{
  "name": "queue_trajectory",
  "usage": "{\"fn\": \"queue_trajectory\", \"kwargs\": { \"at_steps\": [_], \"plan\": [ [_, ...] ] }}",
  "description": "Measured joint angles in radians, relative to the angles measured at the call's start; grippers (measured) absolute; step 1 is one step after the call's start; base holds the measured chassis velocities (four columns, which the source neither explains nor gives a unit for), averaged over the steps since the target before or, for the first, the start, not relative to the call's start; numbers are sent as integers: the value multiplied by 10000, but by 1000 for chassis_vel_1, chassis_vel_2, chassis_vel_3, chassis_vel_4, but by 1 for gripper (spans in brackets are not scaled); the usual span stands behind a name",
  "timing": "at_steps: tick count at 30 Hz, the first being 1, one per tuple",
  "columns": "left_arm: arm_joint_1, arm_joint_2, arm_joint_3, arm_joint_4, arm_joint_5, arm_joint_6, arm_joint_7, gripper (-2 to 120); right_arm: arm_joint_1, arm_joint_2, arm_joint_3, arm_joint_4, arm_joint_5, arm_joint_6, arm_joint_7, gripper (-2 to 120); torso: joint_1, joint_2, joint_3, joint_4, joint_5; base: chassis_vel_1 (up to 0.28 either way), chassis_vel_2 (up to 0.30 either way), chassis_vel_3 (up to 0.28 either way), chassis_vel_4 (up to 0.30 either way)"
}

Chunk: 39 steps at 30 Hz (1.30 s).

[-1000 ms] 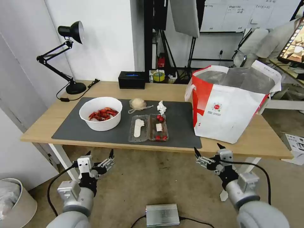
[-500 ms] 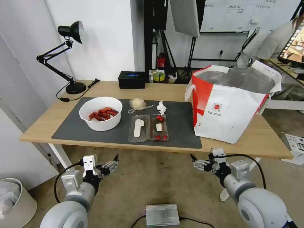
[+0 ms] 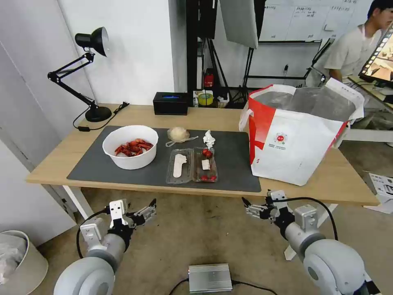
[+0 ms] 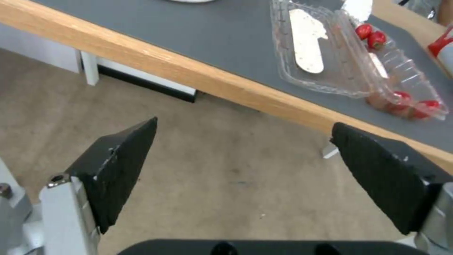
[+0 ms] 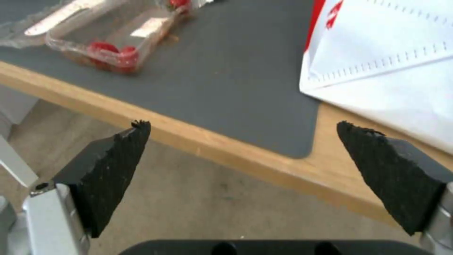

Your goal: Pick up the trash from the table and place it into the takeout bag.

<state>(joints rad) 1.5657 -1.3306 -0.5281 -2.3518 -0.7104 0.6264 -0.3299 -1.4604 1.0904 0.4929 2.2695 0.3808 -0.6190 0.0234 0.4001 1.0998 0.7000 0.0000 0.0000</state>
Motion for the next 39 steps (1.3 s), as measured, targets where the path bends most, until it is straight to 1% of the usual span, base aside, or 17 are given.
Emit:
{"fn": "queue_trajectory", "kwargs": {
  "at_steps": [7,13,15,17,18,19,20,21,23,27,29,30,33,35,36,37,39],
  "plan": [
    [59,-45,25,-55,-432,84,-171,100,38,26,-89,-7,-7,55,-23,100,-2,2,0,0,0,0,0,0,0],
    [-20,-68,45,-74,-1114,160,-391,100,90,53,-172,-87,-50,61,-30,100,-2,2,-1,0,1,0,0,0,0],
    [-187,-42,64,-34,-1967,102,-534,100,103,28,-172,-85,-60,64,-30,100,-2,2,-1,0,0,0,0,0,0],
    [-194,-40,64,-34,-2016,95,-542,100,102,26,-171,-84,-60,64,-31,100,-2,2,0,0,0,0,0,0,0],
    [-303,-26,68,-32,-2767,9,-662,100,100,5,-148,-66,-62,66,-31,100,-2,2,-1,0,1,0,0,0,0],
    [-476,-23,91,1,-3785,-152,-871,100,93,-16,-116,-51,-64,75,-31,100,-2,2,0,0,0,0,0,0,0],
    [-476,-23,91,1,-3785,-152,-871,100,93,-16,-116,-51,-64,75,-31,100,-2,2,0,0,0,0,0,0,0],
    [-650,-37,150,94,-4611,-338,-1078,100,85,-26,-91,-42,-65,96,-30,100,-1,2,0,-1,1,0,0,0,0],
    [-828,-72,250,237,-5249,-557,-1313,100,80,-31,-78,-31,-66,112,-30,100,-2,2,-1,0,1,0,0,0,0],
    [-993,-99,399,412,-5763,-789,-1574,100,74,-50,-72,-12,-69,120,-28,100,-2,2,0,0,0,0,0,0,0],
    [-1162,-90,499,565,-6372,-1053,-1882,100,79,-104,-70,6,-71,123,-21,100,-1,2,0,0,0,0,0,0,0],
    [-1162,-90,499,565,-6372,-1053,-1882,100,79,-104,-70,6,-71,123,-21,100,-1,2,0,0,0,0,0,0,0],
    [-1329,-74,497,581,-7082,-1257,-2232,100,104,-167,-82,7,-71,123,-15,100,-1,2,0,0,0,0,0,0,0],
    [-1329,-74,497,581,-7082,-1257,-2232,100,104,-167,-82,7,-71,123,-15,100,-1,2,0,0,0,0,0,0,0],
    [-1575,-68,492,548,-7823,-1390,-2760,100,145,-215,-158,3,-70,123,-6,100,-2,2,0,0,1,0,0,0,0],
    [-1684,-63,512,530,-8049,-1458,-2932,100,179,-236,-209,-10,-69,123,-3,100,-2,2,0,1,1,0,0,0,0],
    [-1830,-48,574,535,-8228,-1545,-3036,100,207,-262,-242,-19,-68,123,-1,100,-2,2,0,2,1,0,0,0,0]
  ]
}}
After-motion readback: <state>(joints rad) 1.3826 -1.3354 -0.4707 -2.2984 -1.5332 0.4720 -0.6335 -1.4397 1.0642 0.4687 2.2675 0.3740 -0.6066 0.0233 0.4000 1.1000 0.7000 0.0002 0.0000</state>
